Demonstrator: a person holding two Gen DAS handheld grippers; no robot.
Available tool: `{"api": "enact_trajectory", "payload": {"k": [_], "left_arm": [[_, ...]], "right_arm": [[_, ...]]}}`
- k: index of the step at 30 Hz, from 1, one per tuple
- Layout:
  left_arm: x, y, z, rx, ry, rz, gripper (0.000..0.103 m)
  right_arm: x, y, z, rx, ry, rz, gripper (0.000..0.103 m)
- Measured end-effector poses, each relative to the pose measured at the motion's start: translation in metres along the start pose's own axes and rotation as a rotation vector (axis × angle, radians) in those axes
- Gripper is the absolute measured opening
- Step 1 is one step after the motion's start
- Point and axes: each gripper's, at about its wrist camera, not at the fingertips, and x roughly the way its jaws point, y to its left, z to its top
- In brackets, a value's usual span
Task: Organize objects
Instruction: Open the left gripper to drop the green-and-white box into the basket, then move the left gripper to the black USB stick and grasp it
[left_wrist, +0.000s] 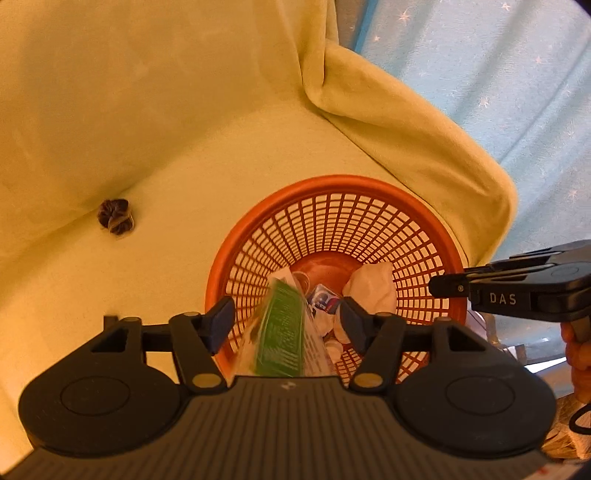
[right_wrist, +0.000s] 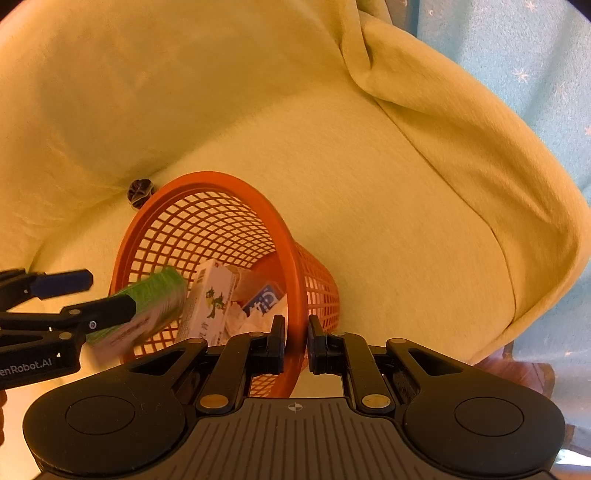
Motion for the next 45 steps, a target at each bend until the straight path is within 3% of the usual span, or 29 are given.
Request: {"api": "enact_trajectory", "payload": {"k": [9, 22, 25, 31, 37, 45], "left_arm": [[-0.015, 0.035, -0.013, -0.037, -0.018, 0.060, 0.060], [-0.004, 0.149, -0.080, -0.159, 0.069, 0.288, 0.054], [0.010, 0.163, -0.089, -0.171, 0.086, 0.299, 0.049], [0.045, 0.181, -0.100, -0.146, 0.105, 0.285, 0.047], [0.078, 0.198, -0.098, -0.133, 0.114, 0.267, 0.040], [0.108, 0.212, -0.091, -0.106, 0.139, 0.243, 0.040]], "right_arm": [[0.001, -0.001, -0.001, 0.018, 0.000, -0.018, 0.008], [0.003, -0.019, -0.010, 0.065, 0.005, -0.040, 0.008], [0.004, -0.019, -0.010, 0.062, 0.000, -0.043, 0.008], [0.003, -0.016, -0.010, 0.067, -0.013, -0.051, 0.008], [0.001, -0.014, -0.011, 0.076, -0.020, -0.068, 0.008], [0.001, -0.013, -0.011, 0.097, -0.024, -0.087, 0.008]]}}
